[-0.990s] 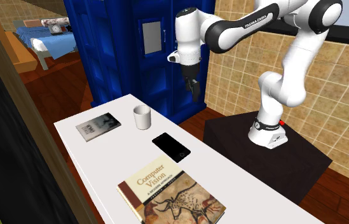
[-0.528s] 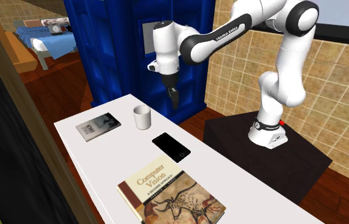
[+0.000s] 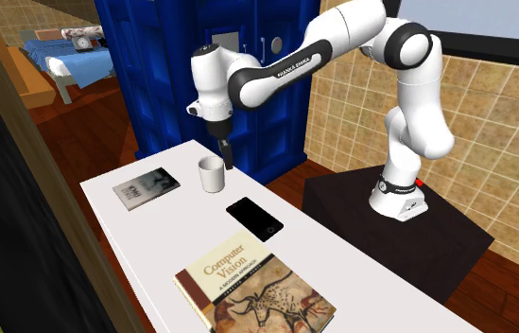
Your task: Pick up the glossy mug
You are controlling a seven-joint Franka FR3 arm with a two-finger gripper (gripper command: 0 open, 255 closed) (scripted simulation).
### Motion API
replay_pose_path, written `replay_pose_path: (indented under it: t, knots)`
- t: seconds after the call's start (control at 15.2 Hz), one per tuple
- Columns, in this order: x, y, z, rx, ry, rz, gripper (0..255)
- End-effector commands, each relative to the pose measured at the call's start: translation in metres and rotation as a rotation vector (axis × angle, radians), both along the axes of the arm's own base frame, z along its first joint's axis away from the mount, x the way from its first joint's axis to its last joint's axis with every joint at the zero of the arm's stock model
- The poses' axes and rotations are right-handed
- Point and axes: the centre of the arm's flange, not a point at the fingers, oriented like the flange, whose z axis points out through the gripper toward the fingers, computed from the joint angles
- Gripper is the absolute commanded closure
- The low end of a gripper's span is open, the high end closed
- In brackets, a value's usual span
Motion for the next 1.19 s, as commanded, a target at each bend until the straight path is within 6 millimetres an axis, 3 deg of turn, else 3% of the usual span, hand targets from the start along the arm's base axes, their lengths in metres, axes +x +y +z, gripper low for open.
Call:
replay_pose_path:
  t: [0.0,0.13,0.73,0.79,1.12]
  knots:
    - [0.022,-0.008,-0.011,-0.002,-0.007,0.005,0]
    - [0.042,-0.014,-0.018,-0.003,-0.012,0.010,0]
    - [0.042,-0.014,-0.058,-0.003,-0.012,0.010,0]
    - [0.043,-0.014,-0.058,-0.003,-0.012,0.009,255]
    - [0.042,-0.014,-0.058,-0.003,-0.012,0.009,255]
